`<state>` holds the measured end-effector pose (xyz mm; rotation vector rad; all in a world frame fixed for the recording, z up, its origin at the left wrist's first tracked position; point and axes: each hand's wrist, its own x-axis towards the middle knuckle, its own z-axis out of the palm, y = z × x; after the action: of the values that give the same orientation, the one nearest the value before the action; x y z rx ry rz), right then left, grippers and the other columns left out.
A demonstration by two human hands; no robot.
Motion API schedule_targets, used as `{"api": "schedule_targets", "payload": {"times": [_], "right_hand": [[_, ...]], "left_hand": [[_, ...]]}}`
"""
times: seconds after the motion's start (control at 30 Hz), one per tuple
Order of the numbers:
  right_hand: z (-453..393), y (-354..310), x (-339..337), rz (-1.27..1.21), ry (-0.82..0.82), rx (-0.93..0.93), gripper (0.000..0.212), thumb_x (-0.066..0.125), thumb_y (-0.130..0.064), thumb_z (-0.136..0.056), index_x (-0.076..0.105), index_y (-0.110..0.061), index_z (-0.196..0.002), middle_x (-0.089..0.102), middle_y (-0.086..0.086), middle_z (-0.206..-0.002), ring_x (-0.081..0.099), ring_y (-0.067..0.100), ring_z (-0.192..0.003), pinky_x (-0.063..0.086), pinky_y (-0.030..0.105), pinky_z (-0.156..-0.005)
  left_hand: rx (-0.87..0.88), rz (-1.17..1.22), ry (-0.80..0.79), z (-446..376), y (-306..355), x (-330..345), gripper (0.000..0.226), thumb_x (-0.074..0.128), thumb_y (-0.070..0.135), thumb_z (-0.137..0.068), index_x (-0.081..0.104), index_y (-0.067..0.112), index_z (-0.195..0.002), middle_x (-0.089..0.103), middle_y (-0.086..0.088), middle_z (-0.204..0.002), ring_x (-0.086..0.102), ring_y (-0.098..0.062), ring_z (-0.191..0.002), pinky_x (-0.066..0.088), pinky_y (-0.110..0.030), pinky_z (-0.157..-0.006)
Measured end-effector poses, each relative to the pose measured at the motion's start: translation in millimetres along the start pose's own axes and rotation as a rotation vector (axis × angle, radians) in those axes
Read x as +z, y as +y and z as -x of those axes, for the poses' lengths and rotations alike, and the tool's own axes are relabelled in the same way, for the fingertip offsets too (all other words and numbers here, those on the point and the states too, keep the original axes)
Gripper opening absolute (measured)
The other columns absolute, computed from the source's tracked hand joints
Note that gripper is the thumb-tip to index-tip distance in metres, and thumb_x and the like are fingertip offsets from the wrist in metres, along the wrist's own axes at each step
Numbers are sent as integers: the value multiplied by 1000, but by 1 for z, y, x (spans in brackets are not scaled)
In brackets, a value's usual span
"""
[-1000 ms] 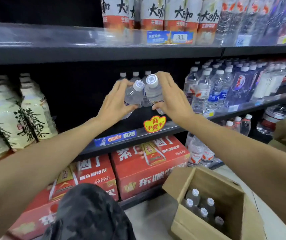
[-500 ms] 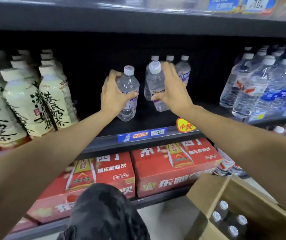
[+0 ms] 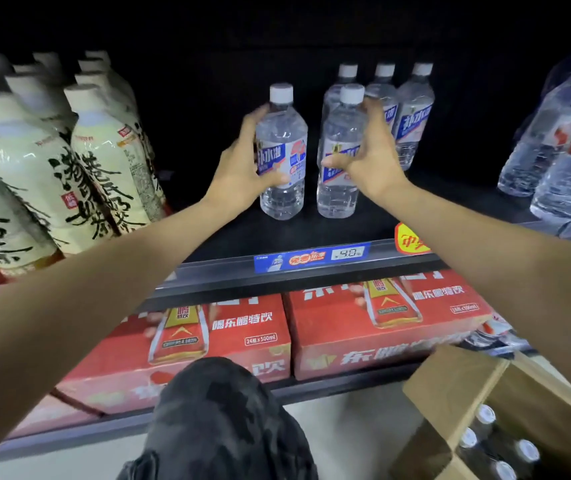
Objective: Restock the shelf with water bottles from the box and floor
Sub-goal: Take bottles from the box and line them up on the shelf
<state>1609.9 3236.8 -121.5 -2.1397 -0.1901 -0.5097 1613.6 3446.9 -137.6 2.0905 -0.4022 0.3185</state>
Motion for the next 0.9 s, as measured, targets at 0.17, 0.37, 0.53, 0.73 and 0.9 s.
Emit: {"api": "schedule_targets", "payload": {"times": [0.17, 0.37, 0.53, 0.73, 0.9], "right_hand": [[-11, 4, 2, 74, -49, -31, 101, 83, -19, -74, 19, -10, -151, 31, 7, -154, 27, 20, -144, 24, 30, -117], [-26, -2, 2, 154, -129, -16, 100, 83, -19, -74, 18, -13, -150, 31, 6, -154, 29, 22, -143, 30, 36, -115], [-40, 0, 14, 190, -135, -47, 98, 85, -25, -71, 23, -10, -146, 41, 8, -148, 38, 24, -138, 36, 31, -106], [-61, -8, 35, 168, -168, -9, 99, 83, -21, -73, 19, -12, -147, 33, 5, -153, 32, 21, -141, 33, 31, -109], [-75, -11, 52, 217, -150, -7, 97, 84, -24, -72, 21, -12, -146, 38, 15, -144, 35, 27, -137, 38, 36, -107]], "left_hand": [[15, -124, 108, -8, 3, 11, 98, 86, 29, -59, 28, 37, -137, 51, 6, -131, 60, -10, -104, 56, -38, -86], [40, -191, 215, -20, 2, 30, 96, 84, 38, -62, 26, 28, -138, 48, 3, -137, 58, -13, -111, 55, -36, -84], [61, -183, 246, -29, -10, 27, 97, 84, 38, -64, 23, 24, -140, 52, 6, -134, 61, -11, -107, 56, -40, -85], [32, -144, 358, -42, -25, 25, 92, 84, 40, -64, 27, 26, -134, 48, 7, -136, 57, -14, -116, 54, -45, -86], [1, -181, 411, -54, -34, 23, 93, 84, 49, -60, 28, 27, -132, 48, 8, -133, 57, -14, -113, 56, -46, -78]]}}
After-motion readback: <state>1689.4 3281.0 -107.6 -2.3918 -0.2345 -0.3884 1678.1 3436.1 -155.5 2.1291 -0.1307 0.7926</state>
